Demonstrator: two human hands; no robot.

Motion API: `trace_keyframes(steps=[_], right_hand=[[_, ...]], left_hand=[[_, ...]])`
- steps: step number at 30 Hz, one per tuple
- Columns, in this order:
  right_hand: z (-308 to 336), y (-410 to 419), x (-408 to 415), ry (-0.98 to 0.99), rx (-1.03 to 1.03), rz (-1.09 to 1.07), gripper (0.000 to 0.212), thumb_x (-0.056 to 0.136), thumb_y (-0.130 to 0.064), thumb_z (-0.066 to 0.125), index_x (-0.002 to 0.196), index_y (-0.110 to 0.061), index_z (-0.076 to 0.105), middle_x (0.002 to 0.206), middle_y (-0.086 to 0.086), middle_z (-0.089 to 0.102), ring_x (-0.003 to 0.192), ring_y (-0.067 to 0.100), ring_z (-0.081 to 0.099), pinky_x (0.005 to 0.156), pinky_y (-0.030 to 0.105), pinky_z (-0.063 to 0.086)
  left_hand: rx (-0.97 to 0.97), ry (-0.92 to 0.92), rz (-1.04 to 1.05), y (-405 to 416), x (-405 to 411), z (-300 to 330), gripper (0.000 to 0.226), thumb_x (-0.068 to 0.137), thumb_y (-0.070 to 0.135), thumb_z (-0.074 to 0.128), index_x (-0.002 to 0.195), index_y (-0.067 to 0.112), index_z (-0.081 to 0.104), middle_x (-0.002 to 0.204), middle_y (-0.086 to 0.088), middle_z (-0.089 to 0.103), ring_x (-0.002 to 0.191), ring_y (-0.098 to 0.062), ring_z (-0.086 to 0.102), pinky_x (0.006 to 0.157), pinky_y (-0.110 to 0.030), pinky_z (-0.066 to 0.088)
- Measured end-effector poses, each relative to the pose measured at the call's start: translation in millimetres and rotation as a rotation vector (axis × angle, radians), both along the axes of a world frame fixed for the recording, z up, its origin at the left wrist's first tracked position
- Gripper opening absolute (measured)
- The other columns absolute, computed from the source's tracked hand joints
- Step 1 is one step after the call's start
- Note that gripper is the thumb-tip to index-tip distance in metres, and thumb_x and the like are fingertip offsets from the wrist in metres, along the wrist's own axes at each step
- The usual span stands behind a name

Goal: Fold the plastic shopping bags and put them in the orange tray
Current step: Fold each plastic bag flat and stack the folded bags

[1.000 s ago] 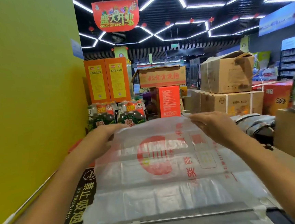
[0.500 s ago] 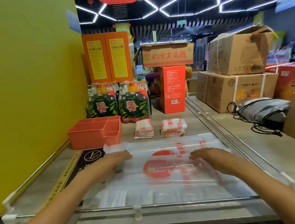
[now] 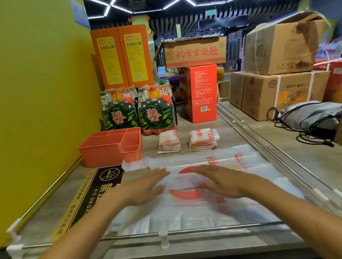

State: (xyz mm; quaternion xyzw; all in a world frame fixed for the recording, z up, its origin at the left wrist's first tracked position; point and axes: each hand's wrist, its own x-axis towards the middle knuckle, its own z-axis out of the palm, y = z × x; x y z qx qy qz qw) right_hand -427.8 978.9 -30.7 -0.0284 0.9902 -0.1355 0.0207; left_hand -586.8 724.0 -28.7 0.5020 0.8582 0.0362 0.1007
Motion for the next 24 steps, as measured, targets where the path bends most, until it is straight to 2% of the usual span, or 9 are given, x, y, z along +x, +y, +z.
trace_keyframes(steps=[3, 5, 9, 13, 17, 19, 21, 22, 24], right_hand=[[-13.9, -36.4, -18.4, -0.124, 0.0, 0.039, 0.071, 0.103, -0.064, 0.026, 0.161, -0.028, 0.011, 0.169, -0.007, 0.008, 0.155, 0.016, 0.006, 0.125, 0.042, 0.006], [-23.3, -42.7, -23.1, -0.236, 0.071, -0.025, 0.076, 0.101, -0.068, 0.02, 0.162, -0.026, 0.005, 0.169, -0.006, -0.002, 0.155, 0.02, -0.006, 0.124, 0.049, -0.001], [-21.9, -13.8, -5.5, -0.352, 0.167, -0.132, 0.067, 0.104, -0.062, 0.019, 0.16, -0.034, -0.004, 0.168, -0.004, -0.017, 0.153, 0.028, -0.019, 0.121, 0.06, -0.004], [-15.0, 33.4, 28.3, -0.432, 0.215, -0.294, 0.062, 0.104, -0.058, 0.022, 0.16, -0.04, 0.0, 0.168, 0.0, -0.016, 0.152, 0.041, -0.014, 0.118, 0.068, 0.003], [-20.5, 74.0, 54.8, -0.41, 0.327, -0.379, 0.058, 0.105, -0.051, 0.031, 0.156, -0.043, 0.005, 0.167, 0.005, 0.0, 0.151, 0.046, 0.002, 0.118, 0.068, 0.014], [-23.0, 84.6, 62.4, -0.347, 0.361, -0.36, 0.056, 0.104, -0.056, 0.03, 0.155, -0.04, 0.014, 0.165, 0.005, 0.013, 0.152, 0.041, 0.007, 0.121, 0.062, 0.013], [-20.5, 81.4, 68.0, -0.184, 0.229, -0.336, 0.065, 0.099, -0.066, 0.025, 0.157, -0.037, 0.022, 0.167, -0.006, 0.01, 0.156, 0.025, -0.003, 0.125, 0.05, 0.004], [-18.2, 74.7, 69.3, -0.098, 0.152, -0.269, 0.065, 0.098, -0.068, 0.027, 0.156, -0.039, 0.026, 0.167, -0.012, 0.01, 0.155, 0.014, -0.002, 0.126, 0.045, 0.005], [-14.3, 56.8, 69.7, -0.017, 0.026, -0.117, 0.058, 0.098, -0.066, 0.037, 0.151, -0.043, 0.037, 0.163, -0.022, 0.021, 0.149, 0.0, 0.015, 0.125, 0.034, 0.018]], left_hand=[[-0.08, -0.093, -0.014, 29.2, 26.9, -18.9, 0.064, 0.107, 0.052, 0.022, 0.161, 0.025, 0.002, 0.167, 0.008, -0.007, 0.153, -0.011, -0.009, 0.118, -0.024, -0.008], [-0.146, -0.082, 0.018, 37.0, 31.8, -34.1, 0.065, 0.106, 0.055, 0.016, 0.161, 0.027, -0.004, 0.167, 0.004, -0.015, 0.153, -0.016, -0.016, 0.121, -0.032, -0.01], [-0.171, -0.077, 0.047, 30.8, 23.0, -40.1, 0.064, 0.103, 0.06, 0.012, 0.159, 0.035, -0.007, 0.165, 0.005, -0.021, 0.152, -0.018, -0.022, 0.123, -0.041, -0.012], [-0.193, -0.1, 0.038, 28.0, 19.3, -38.2, 0.076, 0.091, 0.073, 0.004, 0.159, 0.039, -0.007, 0.165, 0.007, -0.022, 0.151, -0.021, -0.024, 0.123, -0.044, -0.012], [-0.192, -0.083, 0.039, 31.3, 22.5, -39.4, 0.084, 0.085, 0.077, 0.001, 0.159, 0.037, -0.006, 0.165, 0.006, -0.022, 0.151, -0.022, -0.024, 0.123, -0.045, -0.011], [-0.17, -0.059, 0.035, 32.0, 23.2, -39.0, 0.076, 0.093, 0.071, 0.006, 0.16, 0.035, -0.002, 0.167, 0.004, -0.017, 0.153, -0.022, -0.019, 0.124, -0.044, -0.009], [-0.093, -0.028, -0.006, 29.4, 24.0, -36.4, 0.066, 0.102, 0.062, 0.017, 0.16, 0.034, 0.005, 0.168, 0.005, -0.008, 0.154, -0.016, -0.014, 0.124, -0.037, -0.008], [-0.044, -0.022, -0.045, 26.6, 26.0, -33.6, 0.064, 0.103, 0.061, 0.021, 0.16, 0.035, 0.009, 0.168, 0.01, -0.004, 0.153, -0.01, -0.012, 0.123, -0.031, -0.009], [0.011, -0.044, -0.123, 20.6, 32.0, -28.2, 0.061, 0.103, 0.059, 0.029, 0.159, 0.038, 0.015, 0.163, 0.024, 0.001, 0.148, 0.004, -0.008, 0.115, -0.014, -0.009]])
